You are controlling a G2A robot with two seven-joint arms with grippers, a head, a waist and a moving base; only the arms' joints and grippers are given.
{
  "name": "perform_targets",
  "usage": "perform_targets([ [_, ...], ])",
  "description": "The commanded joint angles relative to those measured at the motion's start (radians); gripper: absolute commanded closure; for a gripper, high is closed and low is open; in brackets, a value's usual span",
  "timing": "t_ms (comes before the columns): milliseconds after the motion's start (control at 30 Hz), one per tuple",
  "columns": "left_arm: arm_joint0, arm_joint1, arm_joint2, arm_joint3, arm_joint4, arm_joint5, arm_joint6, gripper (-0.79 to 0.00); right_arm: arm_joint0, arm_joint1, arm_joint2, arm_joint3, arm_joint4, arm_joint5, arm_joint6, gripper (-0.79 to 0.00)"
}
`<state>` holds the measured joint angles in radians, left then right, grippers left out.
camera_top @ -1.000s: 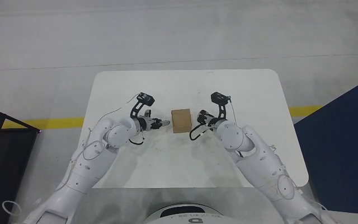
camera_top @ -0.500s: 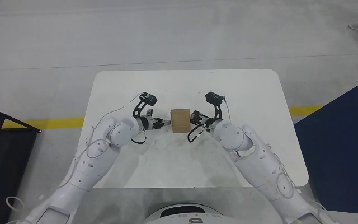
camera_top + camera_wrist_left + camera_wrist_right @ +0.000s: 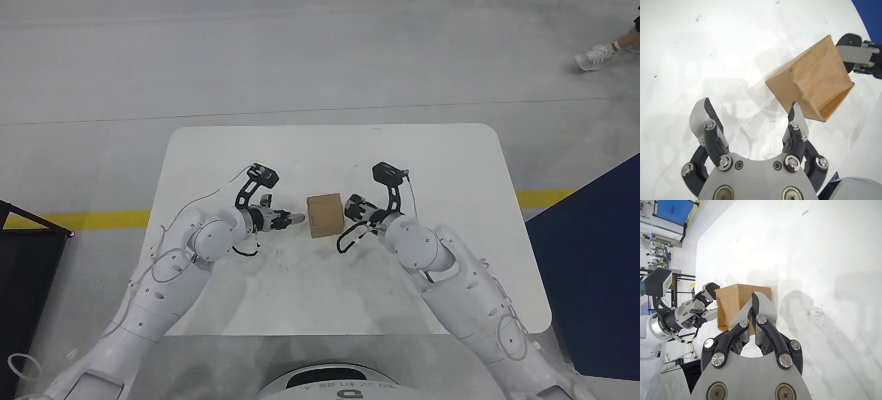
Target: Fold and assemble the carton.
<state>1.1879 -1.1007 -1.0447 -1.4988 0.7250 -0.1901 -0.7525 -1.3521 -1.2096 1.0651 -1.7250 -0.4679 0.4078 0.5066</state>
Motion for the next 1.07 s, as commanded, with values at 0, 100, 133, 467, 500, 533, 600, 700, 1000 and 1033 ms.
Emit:
perform_targets([
  [0, 0.013, 0.006, -0.030, -0.006, -0.007, -0.001, 0.015, -0.785, -0.031, 0.006, 0.035, -0.044, -0.008, 0.004, -0.016, 0.000],
  [100, 0.048, 0.017, -0.097, -0.025, -0.053, -0.023, 0.062, -0.785, -0.104, 0.019, 0.113, -0.138, -0.028, 0.000, -0.076, 0.000],
  [133, 0.062, 0.020, -0.123, -0.035, -0.073, -0.036, 0.085, -0.785, -0.133, 0.022, 0.143, -0.171, -0.025, -0.007, -0.105, 0.000],
  [467, 0.247, 0.028, -0.324, -0.056, -0.316, -0.076, 0.472, -0.785, -0.413, 0.021, 0.353, -0.308, 0.203, -0.153, -0.412, -0.785],
  [500, 0.253, 0.028, -0.325, -0.056, -0.317, -0.080, 0.476, -0.785, -0.413, 0.021, 0.353, -0.308, 0.203, -0.153, -0.412, -0.785],
  [533, 0.249, 0.028, -0.325, -0.057, -0.320, -0.077, 0.470, -0.785, -0.414, 0.021, 0.354, -0.309, 0.206, -0.154, -0.414, -0.115],
  [600, 0.255, 0.028, -0.326, -0.056, -0.319, -0.080, 0.479, -0.784, -0.415, 0.020, 0.354, -0.307, 0.210, -0.155, -0.414, -0.237],
  [700, 0.254, 0.028, -0.325, -0.056, -0.317, -0.080, 0.476, -0.785, -0.413, 0.021, 0.353, -0.308, 0.203, -0.153, -0.412, -0.425],
  [1000, 0.253, 0.028, -0.325, -0.056, -0.317, -0.080, 0.476, -0.785, -0.413, 0.021, 0.353, -0.308, 0.203, -0.153, -0.412, -0.762],
  [1033, 0.253, 0.028, -0.325, -0.056, -0.317, -0.080, 0.476, -0.784, -0.413, 0.021, 0.353, -0.308, 0.203, -0.153, -0.412, -0.775],
])
